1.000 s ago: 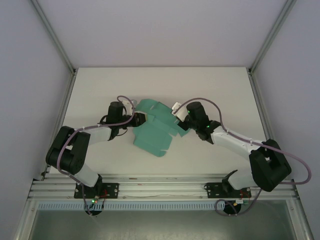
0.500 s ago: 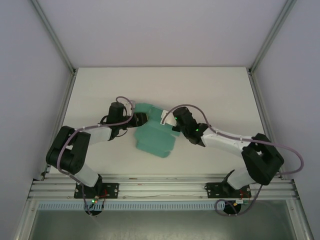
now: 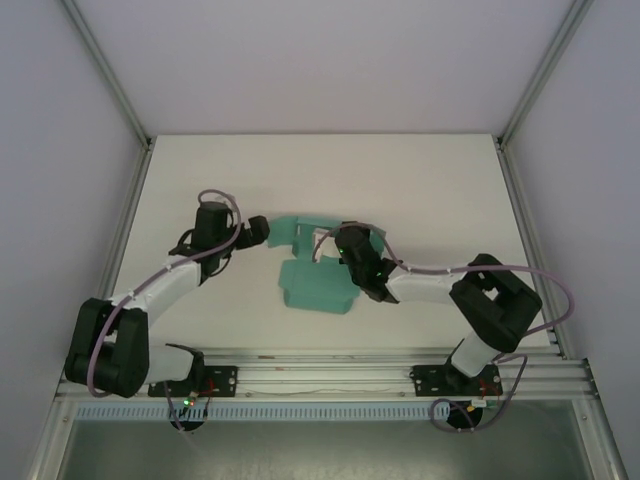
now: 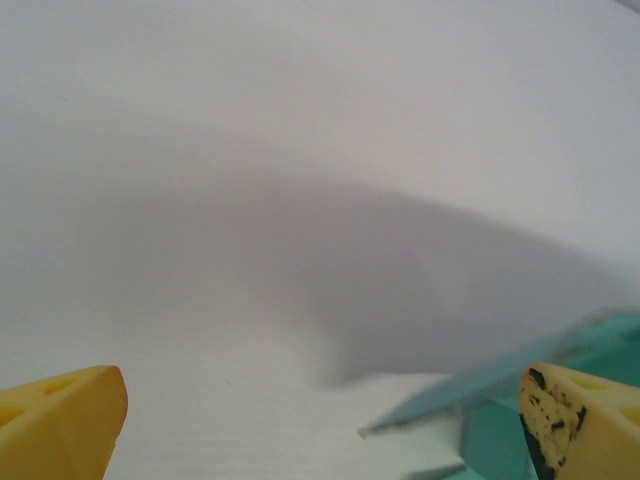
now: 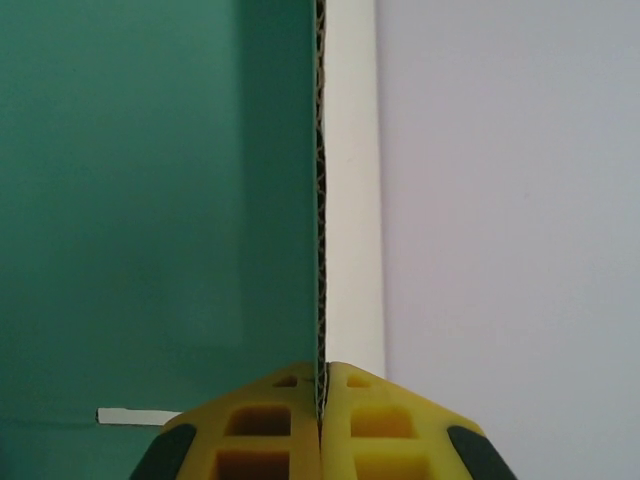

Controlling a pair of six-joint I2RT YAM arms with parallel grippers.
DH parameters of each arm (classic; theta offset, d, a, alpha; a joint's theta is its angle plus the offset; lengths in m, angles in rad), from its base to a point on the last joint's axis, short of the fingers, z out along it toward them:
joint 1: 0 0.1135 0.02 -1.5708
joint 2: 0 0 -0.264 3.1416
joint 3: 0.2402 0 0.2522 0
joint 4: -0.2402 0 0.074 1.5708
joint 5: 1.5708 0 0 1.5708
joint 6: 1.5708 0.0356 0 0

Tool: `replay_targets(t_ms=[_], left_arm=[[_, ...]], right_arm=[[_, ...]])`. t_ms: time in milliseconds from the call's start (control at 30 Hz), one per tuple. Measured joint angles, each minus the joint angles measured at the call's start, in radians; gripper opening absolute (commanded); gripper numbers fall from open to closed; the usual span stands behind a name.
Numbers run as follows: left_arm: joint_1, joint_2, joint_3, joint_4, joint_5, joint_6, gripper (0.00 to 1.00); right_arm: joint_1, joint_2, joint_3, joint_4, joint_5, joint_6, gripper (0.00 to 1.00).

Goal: Assemble paper box

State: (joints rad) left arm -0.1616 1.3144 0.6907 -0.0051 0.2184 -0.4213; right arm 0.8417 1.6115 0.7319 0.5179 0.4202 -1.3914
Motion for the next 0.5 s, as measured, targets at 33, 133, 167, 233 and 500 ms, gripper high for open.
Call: replay_targets(t_ms=[33, 133, 167, 233, 500], left_arm=[[0.011, 0.018, 0.021, -0.007, -0.011, 0.000, 1.00], [0.039, 0.082, 0.079, -0.008, -0.021, 0.000, 1.00], [0.043, 0.102, 0.089, -0.005, -0.021, 0.002, 1.00], [0.045, 0.152, 0.114, 0.003, -0.003, 0.010, 1.00], [-0.043, 0.277, 0.119, 0.114, 0.156, 0.088, 0.83]], right_arm=[[0.000, 0.000, -0.003, 0.016, 0.001, -0.014, 0.00], [0.000, 0.000, -0.006, 0.052, 0.004, -0.052, 0.00], [0.000, 0.000, -0.006, 0.058, 0.007, -0.062, 0.00], [0.000, 0.000, -0.006, 0.059, 0.012, -0.071, 0.00], [0.000, 0.011, 0.013, 0.040, 0.033, -0.042, 0.00]])
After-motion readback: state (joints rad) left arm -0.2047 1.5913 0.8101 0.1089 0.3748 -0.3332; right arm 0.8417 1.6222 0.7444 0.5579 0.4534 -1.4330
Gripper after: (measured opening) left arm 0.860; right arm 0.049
